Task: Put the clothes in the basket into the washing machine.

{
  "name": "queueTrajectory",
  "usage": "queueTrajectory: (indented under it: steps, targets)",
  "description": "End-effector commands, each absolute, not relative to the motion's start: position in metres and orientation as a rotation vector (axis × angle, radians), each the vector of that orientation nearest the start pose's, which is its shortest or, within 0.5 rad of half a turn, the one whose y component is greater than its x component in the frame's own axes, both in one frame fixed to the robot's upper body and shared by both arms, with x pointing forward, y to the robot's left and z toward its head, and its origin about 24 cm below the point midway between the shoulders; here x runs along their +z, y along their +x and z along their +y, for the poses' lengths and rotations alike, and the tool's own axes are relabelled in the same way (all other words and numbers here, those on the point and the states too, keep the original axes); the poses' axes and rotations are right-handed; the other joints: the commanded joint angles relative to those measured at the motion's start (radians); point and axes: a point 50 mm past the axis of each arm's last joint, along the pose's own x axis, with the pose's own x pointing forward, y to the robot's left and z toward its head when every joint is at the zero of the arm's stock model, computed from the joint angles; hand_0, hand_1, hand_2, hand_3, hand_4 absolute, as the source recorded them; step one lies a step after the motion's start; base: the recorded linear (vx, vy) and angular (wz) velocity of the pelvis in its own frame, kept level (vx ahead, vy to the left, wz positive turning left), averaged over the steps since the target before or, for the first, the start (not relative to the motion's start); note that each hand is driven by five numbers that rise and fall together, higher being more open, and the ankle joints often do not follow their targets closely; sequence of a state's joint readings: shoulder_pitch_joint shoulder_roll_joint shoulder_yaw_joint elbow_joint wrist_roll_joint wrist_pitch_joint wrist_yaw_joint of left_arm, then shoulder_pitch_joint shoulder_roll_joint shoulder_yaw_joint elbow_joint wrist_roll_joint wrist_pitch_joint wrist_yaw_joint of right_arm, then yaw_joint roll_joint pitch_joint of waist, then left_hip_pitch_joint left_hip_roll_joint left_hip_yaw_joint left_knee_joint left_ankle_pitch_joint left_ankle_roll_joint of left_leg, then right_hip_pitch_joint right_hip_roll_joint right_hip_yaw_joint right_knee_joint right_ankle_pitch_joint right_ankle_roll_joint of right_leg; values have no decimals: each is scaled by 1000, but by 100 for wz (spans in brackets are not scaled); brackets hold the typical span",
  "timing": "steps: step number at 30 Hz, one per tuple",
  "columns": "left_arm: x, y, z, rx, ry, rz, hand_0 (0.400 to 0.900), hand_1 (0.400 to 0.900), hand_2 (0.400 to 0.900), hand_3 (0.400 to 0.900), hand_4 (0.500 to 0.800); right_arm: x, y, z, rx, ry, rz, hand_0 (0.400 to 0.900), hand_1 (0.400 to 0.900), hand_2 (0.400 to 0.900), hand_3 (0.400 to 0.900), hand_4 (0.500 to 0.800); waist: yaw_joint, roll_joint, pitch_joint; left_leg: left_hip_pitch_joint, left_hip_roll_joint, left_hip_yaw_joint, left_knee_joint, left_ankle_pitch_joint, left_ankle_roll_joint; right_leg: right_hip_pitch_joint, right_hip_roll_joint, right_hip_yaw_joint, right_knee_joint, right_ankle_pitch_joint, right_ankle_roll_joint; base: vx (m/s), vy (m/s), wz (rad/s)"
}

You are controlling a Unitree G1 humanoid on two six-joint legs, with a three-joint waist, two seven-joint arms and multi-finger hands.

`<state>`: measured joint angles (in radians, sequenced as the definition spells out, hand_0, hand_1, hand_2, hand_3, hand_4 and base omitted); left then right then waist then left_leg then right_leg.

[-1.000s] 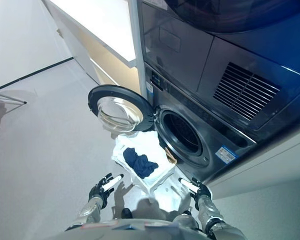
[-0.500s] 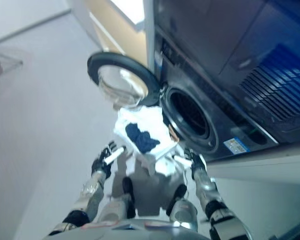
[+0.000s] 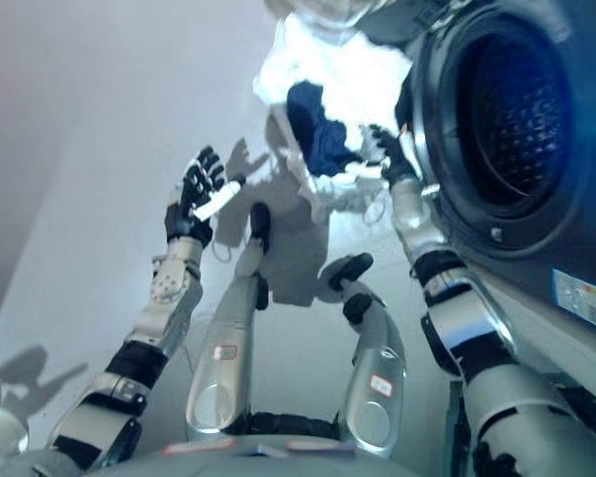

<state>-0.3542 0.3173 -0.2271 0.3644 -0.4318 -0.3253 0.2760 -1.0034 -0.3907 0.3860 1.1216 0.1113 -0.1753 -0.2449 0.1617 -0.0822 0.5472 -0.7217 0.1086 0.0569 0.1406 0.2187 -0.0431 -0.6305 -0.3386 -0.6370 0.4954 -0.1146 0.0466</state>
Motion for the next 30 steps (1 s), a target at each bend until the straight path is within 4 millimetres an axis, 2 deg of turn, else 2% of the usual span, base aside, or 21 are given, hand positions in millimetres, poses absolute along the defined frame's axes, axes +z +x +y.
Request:
queueTrajectory:
  steps: [1, 3, 4, 6, 9, 14, 22, 27, 30]
  targets:
    - [138, 310, 151, 17, -131, -528, 900, 900, 900, 900, 800, 196, 413, -205, -243, -693, -269, 900, 900, 900, 900, 800, 22, -10, -27, -55, 44, 3, 210, -237, -61, -118, -20, 16, -102, 150, 173, -54, -26, 14]
    - [153, 311, 145, 10, -144, -590, 900, 900, 900, 900, 800, 217, 415, -209, -295, -770, -324, 900, 900, 900, 900, 800, 24, 0, -27, -177, 35, -22, 326, -280, -50, -217, -42, 19, -5, 118, 168, -62, -26, 18]
    - [155, 312, 145, 10, -144, -594, 900, 900, 900, 900, 800, 219, 415, -208, -298, -771, -329, 900, 900, 900, 900, 800, 23, 1, -27, -191, 34, -24, 340, -286, -49, -228, -46, 20, 7, 112, 168, -51, -1, 17]
    - [168, 313, 142, 16, -158, -643, 900, 900, 900, 900, 800, 242, 415, -215, -376, -794, -389, 900, 900, 900, 900, 800, 30, 16, -27, -291, 24, -39, 445, -327, -38, -322, -68, 16, 108, 74, 158, -46, 13, 10]
    - [181, 313, 136, 1, -172, -688, 900, 900, 900, 900, 800, 257, 415, -214, -402, -784, -427, 900, 900, 900, 900, 800, 40, 30, -27, -379, 15, -47, 523, -349, -31, -412, -93, 18, 192, 47, 152, -35, 3, 8]
    - [187, 312, 136, 4, -188, -704, 900, 900, 900, 900, 800, 260, 417, -200, -363, -788, -448, 900, 900, 900, 900, 800, 49, 40, -27, -473, -3, -62, 592, -358, -25, -506, -124, 35, 269, 15, 132, -31, -16, 10]
    - [186, 311, 139, 14, -215, -697, 900, 900, 900, 900, 800, 263, 421, -188, -357, -804, -444, 900, 900, 900, 900, 800, 66, 69, -28, -566, -36, -72, 657, -362, -13, -616, -176, 65, 373, -24, 108, -18, -1, 15]
    - [191, 308, 138, 5, -229, -716, 900, 900, 900, 900, 800, 271, 420, -196, -423, -779, -445, 900, 900, 900, 900, 800, 83, 93, -28, -608, -51, -74, 685, -365, -4, -667, -209, 89, 423, -42, 103, -6, 9, 14]
    - [195, 307, 135, -7, -244, -730, 900, 900, 900, 900, 800, 266, 421, -197, -408, -745, -425, 900, 900, 900, 900, 800, 90, 104, -28, -625, -55, -76, 709, -373, 4, -695, -227, 107, 463, -60, 96, -1, 32, 8]
